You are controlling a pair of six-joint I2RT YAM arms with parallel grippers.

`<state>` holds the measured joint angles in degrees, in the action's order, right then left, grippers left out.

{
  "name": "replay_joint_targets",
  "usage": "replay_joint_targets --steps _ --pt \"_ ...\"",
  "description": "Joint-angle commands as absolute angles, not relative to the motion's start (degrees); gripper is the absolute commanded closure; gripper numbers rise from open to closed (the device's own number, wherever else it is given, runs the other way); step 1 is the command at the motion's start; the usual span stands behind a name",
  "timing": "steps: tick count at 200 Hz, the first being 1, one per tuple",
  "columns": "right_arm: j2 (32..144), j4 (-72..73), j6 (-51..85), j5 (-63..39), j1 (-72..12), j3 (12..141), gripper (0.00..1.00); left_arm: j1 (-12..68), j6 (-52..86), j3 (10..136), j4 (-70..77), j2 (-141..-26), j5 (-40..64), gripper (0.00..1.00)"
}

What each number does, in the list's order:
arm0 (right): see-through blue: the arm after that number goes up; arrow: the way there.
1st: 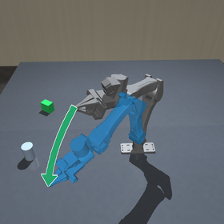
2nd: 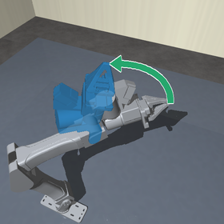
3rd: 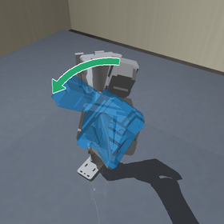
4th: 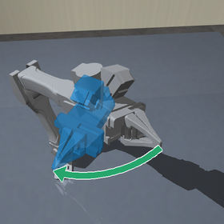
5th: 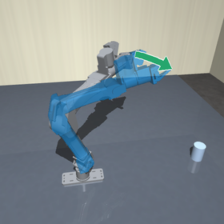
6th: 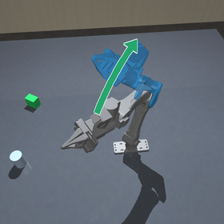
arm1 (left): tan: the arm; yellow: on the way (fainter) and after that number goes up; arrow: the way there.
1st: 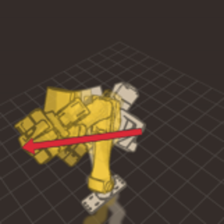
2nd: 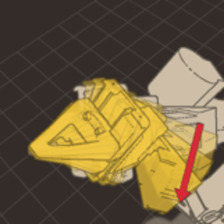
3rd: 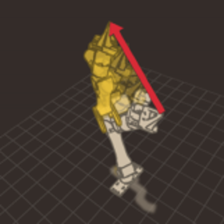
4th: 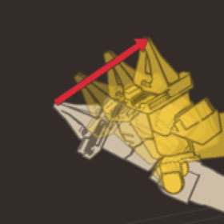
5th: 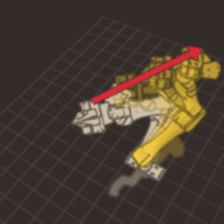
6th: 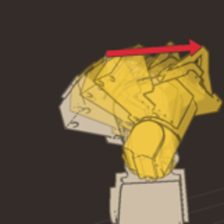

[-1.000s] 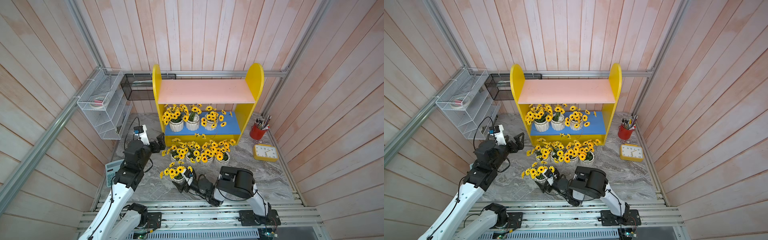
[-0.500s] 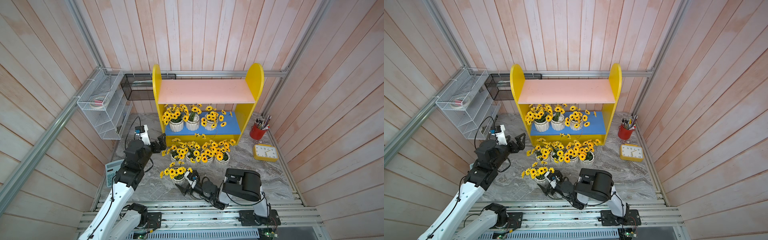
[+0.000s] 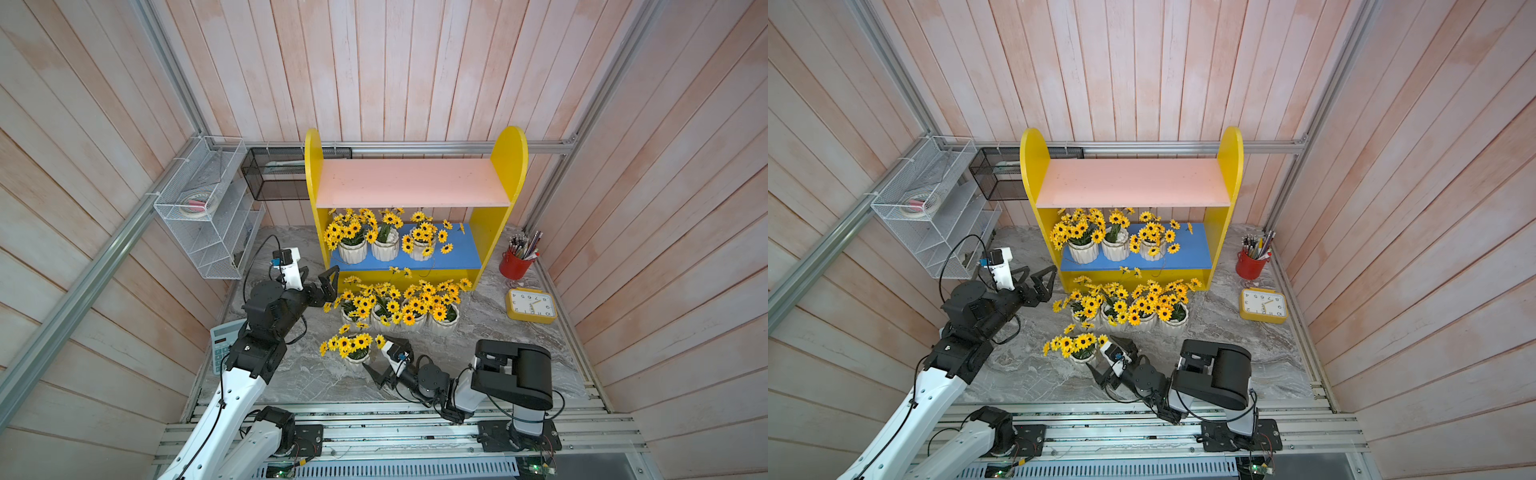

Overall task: Take the sunflower pots off the shelves
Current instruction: Place the sunflower pot at the center of the board, then pick up the sunflower pot from the shelf.

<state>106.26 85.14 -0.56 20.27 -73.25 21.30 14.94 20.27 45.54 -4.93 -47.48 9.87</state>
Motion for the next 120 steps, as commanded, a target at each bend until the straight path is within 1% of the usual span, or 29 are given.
replay_joint_targets --steps 1,19,40,55,72,87,97,111,120 --pt "98.3 80.9 -2.9 24.2 -73.5 20.3 0.02 15.1 22.0 50.7 -2.1 -49.3 16.6 0.0" --pt "89.7 71.8 -6.0 26.5 -73.3 21.2 0.02 17.8 21.6 53.4 -1.5 -53.6 17.9 0.0" --pt "78.3 58.0 -6.4 28.0 -70.3 23.6 0.09 23.8 17.4 58.5 -2.6 -58.6 15.4 0.0" --pt "69.6 48.6 -6.3 26.9 -66.9 25.0 0.18 25.6 16.1 60.7 -1.5 -60.6 16.8 0.0" --pt "61.0 37.6 -2.4 22.1 -59.6 27.1 0.22 25.7 14.9 61.2 0.5 -61.1 18.3 0.0" --pt "56.1 29.8 0.5 18.6 -52.2 28.9 0.26 25.7 12.8 59.1 2.4 -59.9 18.8 0.0" --pt "54.6 26.0 1.0 16.3 -47.6 30.3 0.27 25.7 12.2 56.2 4.6 -58.4 18.3 0.0" --pt "53.5 23.0 2.8 16.2 -42.4 32.1 0.27 25.4 12.6 51.4 8.6 -56.2 17.0 0.0" --pt "53.1 22.0 3.2 13.2 -39.0 33.2 0.27 25.1 13.3 49.3 10.1 -55.3 16.3 0.0"
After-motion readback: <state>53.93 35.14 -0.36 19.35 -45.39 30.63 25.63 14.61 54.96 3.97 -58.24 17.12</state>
